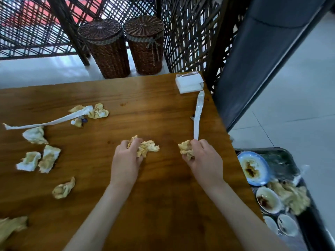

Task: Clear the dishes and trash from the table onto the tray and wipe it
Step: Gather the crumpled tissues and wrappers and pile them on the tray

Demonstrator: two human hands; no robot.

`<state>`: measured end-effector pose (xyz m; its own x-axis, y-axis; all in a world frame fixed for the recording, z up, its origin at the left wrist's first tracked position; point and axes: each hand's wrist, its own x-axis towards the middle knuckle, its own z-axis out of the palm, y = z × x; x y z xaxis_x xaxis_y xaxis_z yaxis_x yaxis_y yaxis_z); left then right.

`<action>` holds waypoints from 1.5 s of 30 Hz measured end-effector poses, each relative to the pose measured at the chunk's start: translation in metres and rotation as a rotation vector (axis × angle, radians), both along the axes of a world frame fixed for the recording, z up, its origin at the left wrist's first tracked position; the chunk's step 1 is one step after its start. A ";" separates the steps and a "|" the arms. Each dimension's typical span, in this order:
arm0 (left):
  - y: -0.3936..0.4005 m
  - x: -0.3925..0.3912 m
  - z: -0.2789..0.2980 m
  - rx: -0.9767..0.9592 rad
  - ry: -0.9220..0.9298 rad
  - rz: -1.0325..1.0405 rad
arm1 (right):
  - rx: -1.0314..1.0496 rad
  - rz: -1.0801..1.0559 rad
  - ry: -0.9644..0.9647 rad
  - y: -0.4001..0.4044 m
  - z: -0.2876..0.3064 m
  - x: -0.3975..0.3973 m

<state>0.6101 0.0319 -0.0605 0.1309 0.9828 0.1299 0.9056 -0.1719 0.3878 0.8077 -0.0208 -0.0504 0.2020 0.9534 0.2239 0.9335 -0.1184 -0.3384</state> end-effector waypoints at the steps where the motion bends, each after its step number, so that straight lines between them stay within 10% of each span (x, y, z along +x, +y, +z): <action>1: -0.010 -0.002 0.003 -0.002 -0.014 -0.003 | 0.010 -0.006 0.009 -0.010 0.002 0.000; 21: -0.172 0.140 0.016 0.019 -0.150 -0.081 | 0.117 -0.083 0.072 -0.161 0.015 0.149; 45: -0.357 0.385 -0.084 -0.076 -0.202 -0.096 | -0.152 -0.135 0.113 -0.343 -0.119 0.407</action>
